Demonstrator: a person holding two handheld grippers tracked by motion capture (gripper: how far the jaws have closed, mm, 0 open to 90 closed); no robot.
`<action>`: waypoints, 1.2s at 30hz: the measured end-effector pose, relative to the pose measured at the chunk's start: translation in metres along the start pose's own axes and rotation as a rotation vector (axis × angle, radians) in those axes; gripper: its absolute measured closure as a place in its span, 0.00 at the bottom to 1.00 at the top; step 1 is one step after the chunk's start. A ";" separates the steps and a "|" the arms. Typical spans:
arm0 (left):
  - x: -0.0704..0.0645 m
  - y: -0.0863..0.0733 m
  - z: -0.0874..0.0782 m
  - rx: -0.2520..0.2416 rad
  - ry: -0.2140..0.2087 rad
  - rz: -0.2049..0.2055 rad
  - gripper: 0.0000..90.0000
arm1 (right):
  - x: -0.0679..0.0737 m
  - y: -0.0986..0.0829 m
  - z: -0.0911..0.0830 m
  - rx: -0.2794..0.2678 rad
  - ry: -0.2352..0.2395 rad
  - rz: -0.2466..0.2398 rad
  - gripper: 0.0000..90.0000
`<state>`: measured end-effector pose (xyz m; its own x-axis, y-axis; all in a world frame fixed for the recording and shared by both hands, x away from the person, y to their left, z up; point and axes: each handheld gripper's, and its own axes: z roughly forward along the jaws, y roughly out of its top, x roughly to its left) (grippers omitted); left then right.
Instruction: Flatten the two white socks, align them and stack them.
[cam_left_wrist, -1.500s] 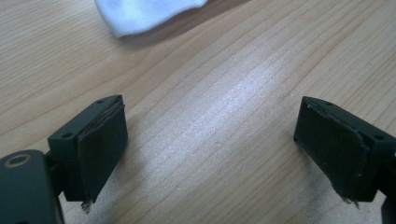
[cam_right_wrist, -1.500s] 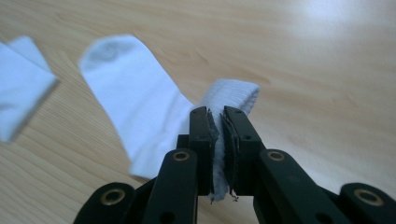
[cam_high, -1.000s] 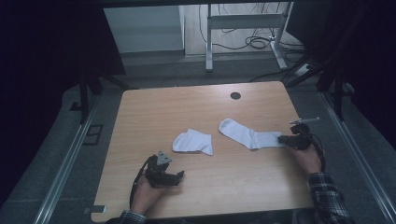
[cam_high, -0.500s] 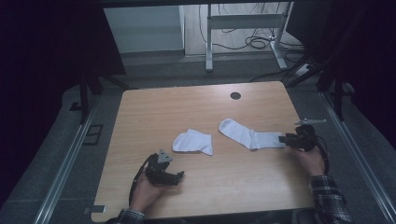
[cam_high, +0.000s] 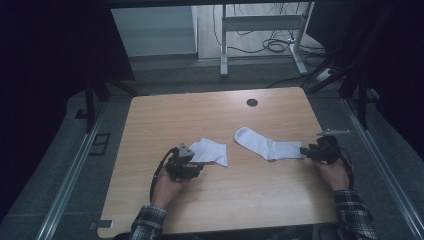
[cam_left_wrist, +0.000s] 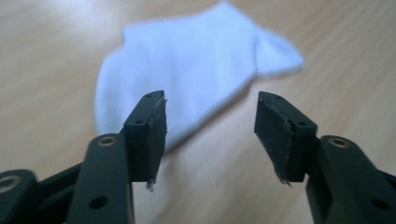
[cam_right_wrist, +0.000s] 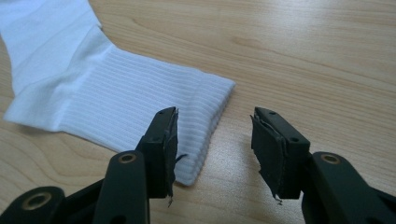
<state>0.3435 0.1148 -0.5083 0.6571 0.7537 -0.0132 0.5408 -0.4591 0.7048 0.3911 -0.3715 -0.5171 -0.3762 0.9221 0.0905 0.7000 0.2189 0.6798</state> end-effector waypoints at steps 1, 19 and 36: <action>0.000 0.009 0.005 -0.001 0.001 0.007 0.52 | 0.000 0.000 0.000 -0.001 0.003 0.000 0.56; -0.014 0.103 0.093 -0.030 -0.021 -0.044 0.79 | 0.003 0.002 -0.004 0.004 0.038 -0.012 0.78; -0.023 0.114 0.145 0.037 0.014 -0.086 0.73 | 0.006 0.001 0.004 0.027 0.011 -0.043 0.68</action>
<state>0.4661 -0.0230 -0.5301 0.6005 0.7972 -0.0628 0.6139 -0.4092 0.6751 0.3917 -0.3646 -0.5187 -0.4131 0.9080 0.0694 0.6991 0.2674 0.6631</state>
